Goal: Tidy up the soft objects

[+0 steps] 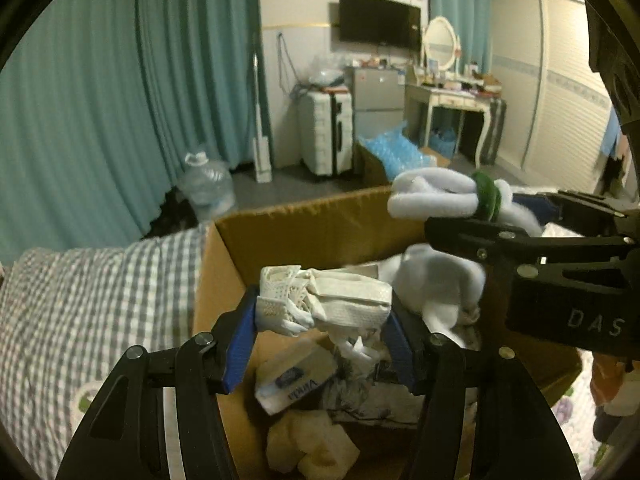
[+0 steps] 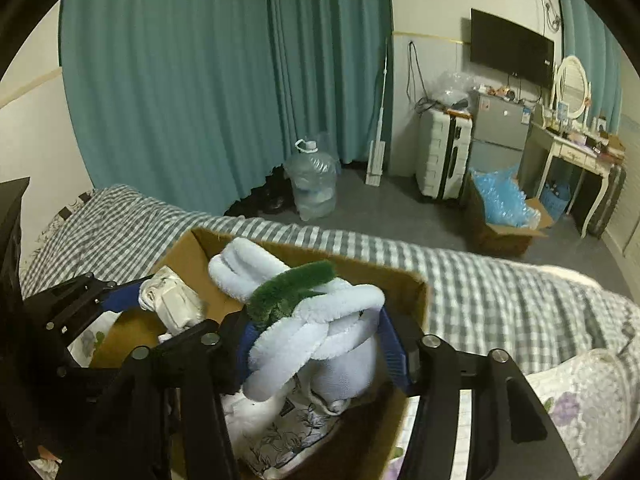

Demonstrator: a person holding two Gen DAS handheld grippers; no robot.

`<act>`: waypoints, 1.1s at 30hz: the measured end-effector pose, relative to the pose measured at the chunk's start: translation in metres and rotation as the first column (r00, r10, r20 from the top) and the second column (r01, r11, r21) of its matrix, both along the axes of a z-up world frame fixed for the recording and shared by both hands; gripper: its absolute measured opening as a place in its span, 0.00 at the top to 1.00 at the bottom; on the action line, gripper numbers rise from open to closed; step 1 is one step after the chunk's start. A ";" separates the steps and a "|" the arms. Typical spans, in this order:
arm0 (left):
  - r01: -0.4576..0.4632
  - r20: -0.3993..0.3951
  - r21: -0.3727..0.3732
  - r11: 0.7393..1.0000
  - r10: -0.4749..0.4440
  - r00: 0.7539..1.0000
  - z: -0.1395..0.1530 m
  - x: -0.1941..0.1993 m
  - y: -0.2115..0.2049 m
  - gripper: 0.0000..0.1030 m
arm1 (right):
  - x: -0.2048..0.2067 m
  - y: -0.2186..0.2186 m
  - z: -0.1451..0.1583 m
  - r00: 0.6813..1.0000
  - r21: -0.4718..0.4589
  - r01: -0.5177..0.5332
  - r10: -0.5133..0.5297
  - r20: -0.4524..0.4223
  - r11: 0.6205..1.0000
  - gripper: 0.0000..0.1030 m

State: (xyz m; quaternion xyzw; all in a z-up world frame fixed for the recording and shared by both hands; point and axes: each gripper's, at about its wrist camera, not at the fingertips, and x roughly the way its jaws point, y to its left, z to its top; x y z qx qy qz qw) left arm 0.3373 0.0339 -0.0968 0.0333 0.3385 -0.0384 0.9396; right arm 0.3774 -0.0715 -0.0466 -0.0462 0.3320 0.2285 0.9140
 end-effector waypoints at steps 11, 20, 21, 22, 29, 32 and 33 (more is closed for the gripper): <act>-0.099 -0.001 0.091 0.991 0.100 0.995 0.053 -0.024 -0.008 0.19 | -0.020 -0.031 0.026 0.996 0.004 0.085 -0.085 0.031 0.996 0.10; -0.121 0.305 0.068 0.990 0.095 0.948 0.193 -0.144 -0.014 0.08 | -0.118 -0.073 0.154 0.975 0.101 0.096 -0.114 0.190 0.990 0.02; -0.120 0.341 0.059 0.991 0.093 0.935 0.207 -0.160 -0.014 0.07 | -0.128 -0.076 0.164 0.972 0.108 0.093 -0.114 0.207 0.990 0.01; -0.116 0.376 0.050 0.992 0.089 0.922 0.220 -0.175 -0.013 0.07 | -0.148 -0.083 0.183 0.964 0.120 0.091 -0.118 0.240 0.989 0.01; -0.116 0.533 0.016 0.993 0.090 0.842 0.269 -0.257 -0.009 0.06 | -0.252 -0.105 0.259 0.892 0.154 0.082 -0.142 0.429 0.985 0.00; -0.142 0.579 0.012 0.990 0.109 0.808 0.266 -0.282 -0.006 0.06 | -0.284 -0.111 0.269 0.866 0.152 0.070 -0.136 0.481 0.986 0.00; -0.143 0.587 0.014 0.990 0.108 0.802 0.260 -0.290 -0.005 0.05 | -0.292 -0.112 0.268 0.862 0.153 0.067 -0.134 0.489 0.986 0.00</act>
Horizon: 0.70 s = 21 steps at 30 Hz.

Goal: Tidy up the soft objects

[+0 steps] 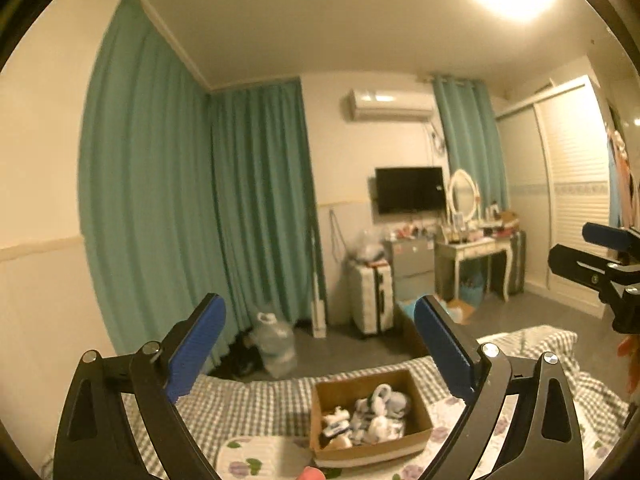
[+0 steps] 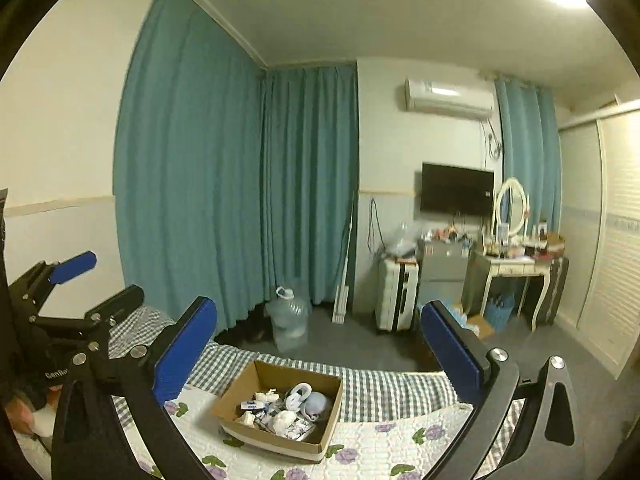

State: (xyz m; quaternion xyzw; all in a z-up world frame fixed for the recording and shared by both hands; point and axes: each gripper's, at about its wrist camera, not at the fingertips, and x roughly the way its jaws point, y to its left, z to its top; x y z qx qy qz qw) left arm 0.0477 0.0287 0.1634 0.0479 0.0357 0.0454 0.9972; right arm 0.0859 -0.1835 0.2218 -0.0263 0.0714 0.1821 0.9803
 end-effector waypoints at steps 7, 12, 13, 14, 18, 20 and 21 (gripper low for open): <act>-0.008 -0.001 -0.004 1.000 0.008 1.000 -0.064 -0.012 -0.008 0.05 | -0.028 -0.006 -0.060 1.000 -0.002 0.001 -0.001 0.013 1.000 0.00; -0.009 -0.075 -0.052 0.999 0.005 0.997 -0.126 0.008 -0.010 0.05 | -0.006 -0.003 -0.132 0.997 0.008 -0.041 0.041 -0.071 0.999 0.00; -0.027 -0.098 -0.048 0.998 0.023 0.995 -0.140 0.016 -0.011 0.05 | 0.002 -0.003 -0.148 0.995 0.010 -0.041 0.042 -0.088 0.999 0.00; -0.044 -0.126 -0.035 0.998 0.039 0.991 -0.155 0.026 -0.015 0.05 | 0.012 0.000 -0.168 0.993 0.004 -0.026 0.026 -0.115 1.000 0.00; -0.075 -0.192 -0.025 0.997 0.069 0.979 -0.191 0.054 -0.018 0.05 | 0.036 0.005 -0.210 0.992 -0.020 -0.019 0.016 -0.127 1.000 0.00; -0.081 -0.206 -0.031 0.996 0.073 0.976 -0.201 0.055 -0.016 0.05 | 0.051 0.006 -0.232 0.989 -0.002 -0.012 0.011 -0.147 1.000 0.00; -0.085 -0.212 -0.033 0.996 0.076 0.974 -0.204 0.057 -0.014 0.05 | 0.058 0.005 -0.240 0.985 0.008 -0.018 0.019 -0.171 1.000 0.00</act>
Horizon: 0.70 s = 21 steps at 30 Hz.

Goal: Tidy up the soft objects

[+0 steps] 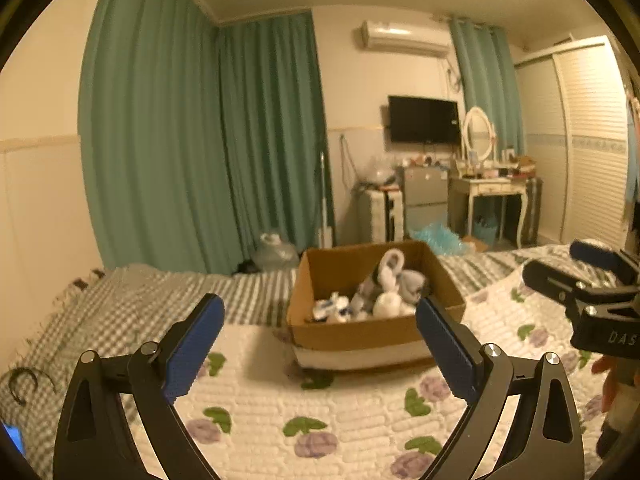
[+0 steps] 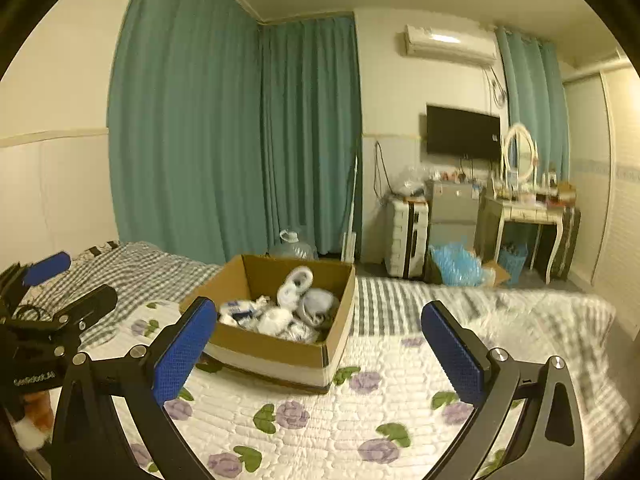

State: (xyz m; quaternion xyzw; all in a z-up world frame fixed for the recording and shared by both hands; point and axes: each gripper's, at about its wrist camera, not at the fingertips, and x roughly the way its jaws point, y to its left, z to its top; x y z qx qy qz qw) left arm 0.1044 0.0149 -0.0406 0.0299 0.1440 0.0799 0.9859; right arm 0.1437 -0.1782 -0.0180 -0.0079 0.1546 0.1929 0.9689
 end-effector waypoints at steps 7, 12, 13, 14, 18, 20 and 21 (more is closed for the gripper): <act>-0.011 -0.027 -0.021 1.000 0.010 1.000 -0.008 0.002 0.005 0.05 | 0.015 0.004 -0.025 0.998 -0.049 0.015 -0.017 -0.055 0.999 0.00; -0.003 -0.030 -0.024 1.000 0.002 1.000 -0.014 -0.001 0.007 0.05 | 0.013 0.003 -0.021 0.999 -0.034 0.023 -0.024 -0.049 0.999 0.00; -0.003 -0.033 -0.025 1.000 0.002 0.999 -0.014 -0.001 0.007 0.05 | 0.012 0.003 -0.021 0.999 -0.029 0.023 -0.024 -0.048 0.999 0.00; 0.000 -0.037 -0.028 1.000 -0.001 0.999 -0.014 -0.001 0.008 0.05 | 0.012 0.002 -0.020 0.999 -0.020 0.021 -0.022 -0.049 1.000 0.00; 0.003 -0.046 -0.043 0.999 -0.005 0.999 -0.013 -0.003 0.008 0.05 | 0.010 0.001 -0.018 0.999 -0.015 0.020 -0.020 -0.051 1.000 0.00; 0.002 -0.049 -0.047 0.999 -0.005 0.999 -0.012 -0.004 0.006 0.05 | 0.010 0.002 -0.018 0.999 -0.015 0.019 -0.020 -0.048 1.000 0.00; 0.002 -0.050 -0.047 0.999 -0.004 0.999 -0.012 -0.004 0.006 0.05 | 0.010 0.002 -0.018 0.999 -0.016 0.021 -0.021 -0.048 1.000 0.00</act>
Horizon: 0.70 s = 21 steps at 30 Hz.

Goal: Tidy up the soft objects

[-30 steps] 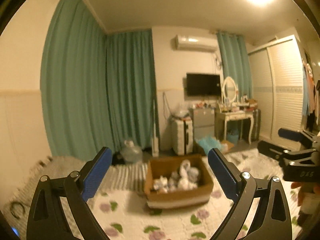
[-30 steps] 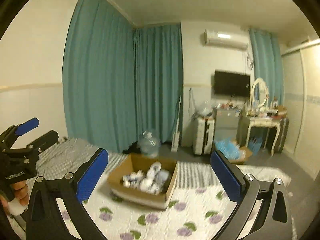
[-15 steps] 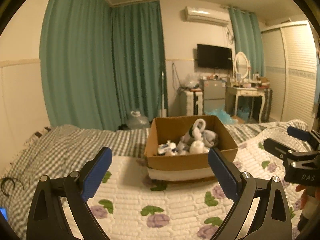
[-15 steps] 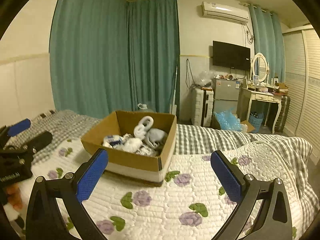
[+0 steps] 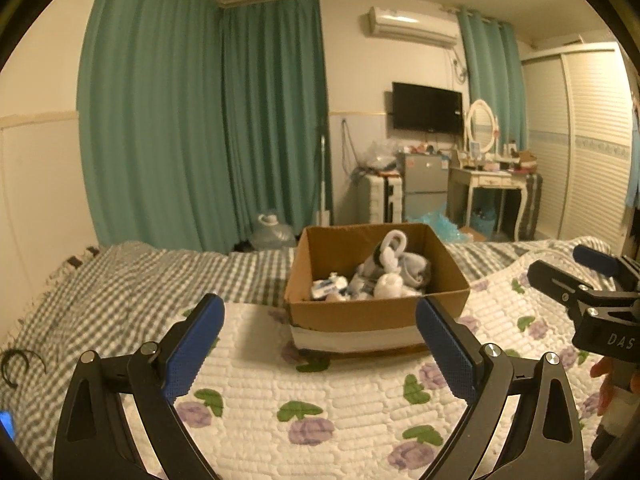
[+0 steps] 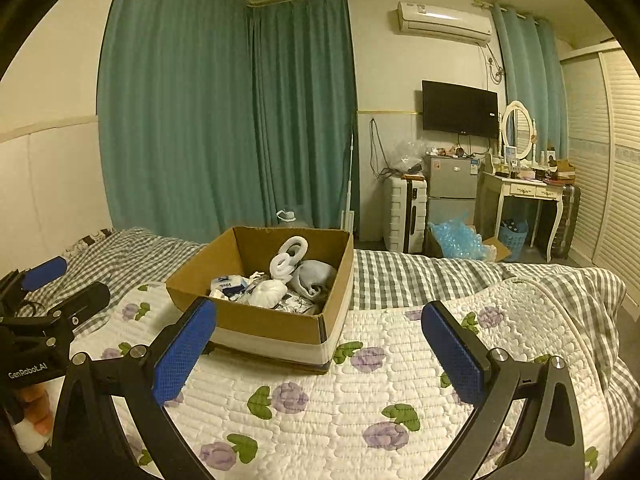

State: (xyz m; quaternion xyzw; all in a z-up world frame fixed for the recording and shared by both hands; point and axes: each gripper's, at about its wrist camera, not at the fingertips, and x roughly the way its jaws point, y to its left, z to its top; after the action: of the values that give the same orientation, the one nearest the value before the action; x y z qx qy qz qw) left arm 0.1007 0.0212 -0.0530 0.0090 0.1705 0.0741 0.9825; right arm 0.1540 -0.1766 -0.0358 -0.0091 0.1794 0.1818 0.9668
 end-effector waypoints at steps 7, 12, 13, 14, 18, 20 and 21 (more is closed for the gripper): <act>-0.005 -0.001 -0.002 1.000 0.005 1.000 0.001 -0.001 -0.001 0.05 | -0.003 0.000 0.000 1.000 -0.003 -0.011 0.011 -0.001 1.000 0.00; -0.003 -0.014 -0.005 1.000 0.003 1.000 -0.001 0.001 0.000 0.05 | -0.004 0.000 0.000 1.000 -0.006 -0.006 0.006 -0.002 1.000 0.00; -0.001 -0.018 -0.007 1.000 0.001 1.000 -0.001 0.000 0.000 0.05 | -0.004 -0.001 0.000 1.000 -0.006 -0.004 0.004 -0.001 1.000 0.00; 0.001 -0.021 -0.007 1.000 -0.001 1.000 -0.001 0.001 0.000 0.05 | -0.004 -0.001 0.000 1.000 -0.005 -0.004 0.004 -0.001 1.000 0.00; -0.010 -0.020 0.002 1.000 0.010 1.000 -0.002 -0.001 0.001 0.05 | -0.004 0.000 0.002 1.000 -0.001 -0.009 0.009 -0.005 1.000 0.00; -0.017 -0.019 0.001 1.000 0.017 1.000 -0.001 -0.002 0.002 0.05 | -0.004 0.001 0.001 1.000 -0.004 -0.010 0.010 -0.005 1.000 0.00; -0.018 -0.019 0.000 1.000 0.018 1.000 -0.001 -0.002 0.003 0.05 | -0.004 0.001 0.001 1.000 -0.004 -0.012 0.012 -0.005 1.000 0.00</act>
State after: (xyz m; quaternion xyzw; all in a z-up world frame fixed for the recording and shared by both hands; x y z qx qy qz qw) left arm 0.0989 0.0241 -0.0539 0.0079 0.1800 0.0828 0.9802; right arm 0.1500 -0.1756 -0.0345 -0.0119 0.1822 0.1874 0.9652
